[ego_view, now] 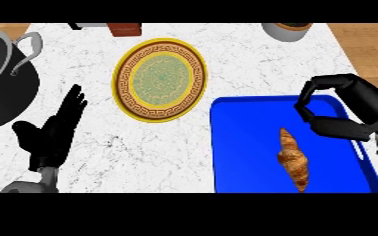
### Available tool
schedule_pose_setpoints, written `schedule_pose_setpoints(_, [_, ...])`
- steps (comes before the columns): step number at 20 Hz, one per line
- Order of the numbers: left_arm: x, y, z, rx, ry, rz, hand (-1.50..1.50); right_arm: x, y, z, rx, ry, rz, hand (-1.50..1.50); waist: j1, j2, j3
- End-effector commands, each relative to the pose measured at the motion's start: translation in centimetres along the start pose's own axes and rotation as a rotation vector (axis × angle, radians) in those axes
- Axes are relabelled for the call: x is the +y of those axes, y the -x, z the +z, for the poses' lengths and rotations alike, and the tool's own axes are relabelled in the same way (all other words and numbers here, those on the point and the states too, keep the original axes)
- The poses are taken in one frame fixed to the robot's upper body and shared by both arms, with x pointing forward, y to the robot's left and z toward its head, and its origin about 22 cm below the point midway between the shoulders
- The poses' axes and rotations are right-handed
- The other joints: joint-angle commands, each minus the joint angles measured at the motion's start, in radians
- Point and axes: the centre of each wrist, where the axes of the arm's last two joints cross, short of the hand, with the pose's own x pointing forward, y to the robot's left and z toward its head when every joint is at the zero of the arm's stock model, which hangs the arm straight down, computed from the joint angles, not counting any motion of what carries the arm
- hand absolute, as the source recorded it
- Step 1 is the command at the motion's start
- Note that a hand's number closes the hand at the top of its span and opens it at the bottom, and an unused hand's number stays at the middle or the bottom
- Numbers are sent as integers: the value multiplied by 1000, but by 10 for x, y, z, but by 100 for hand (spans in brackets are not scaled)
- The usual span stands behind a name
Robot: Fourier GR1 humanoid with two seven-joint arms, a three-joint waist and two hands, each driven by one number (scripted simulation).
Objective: Pick the croissant from the tray and place it in the plate
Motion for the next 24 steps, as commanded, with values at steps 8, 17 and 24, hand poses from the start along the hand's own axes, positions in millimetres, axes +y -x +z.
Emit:
schedule_pose_setpoints(8, [-9, 26, 10, 124, -47, -54, 0, 78, 107, 90, -241, 215, -461, -150, 24, 31, 12])
schedule_pose_setpoints(17, [-41, 26, 6, 135, -37, -54, 0, 6, 102, 115, -144, -65, 178, -150, 32, 24, 4])
schedule_pose_setpoints(24, [-38, 4, -8, 133, -44, -67, 0, 1, 68, 98, -16, -225, 386, -150, 31, 23, 4])
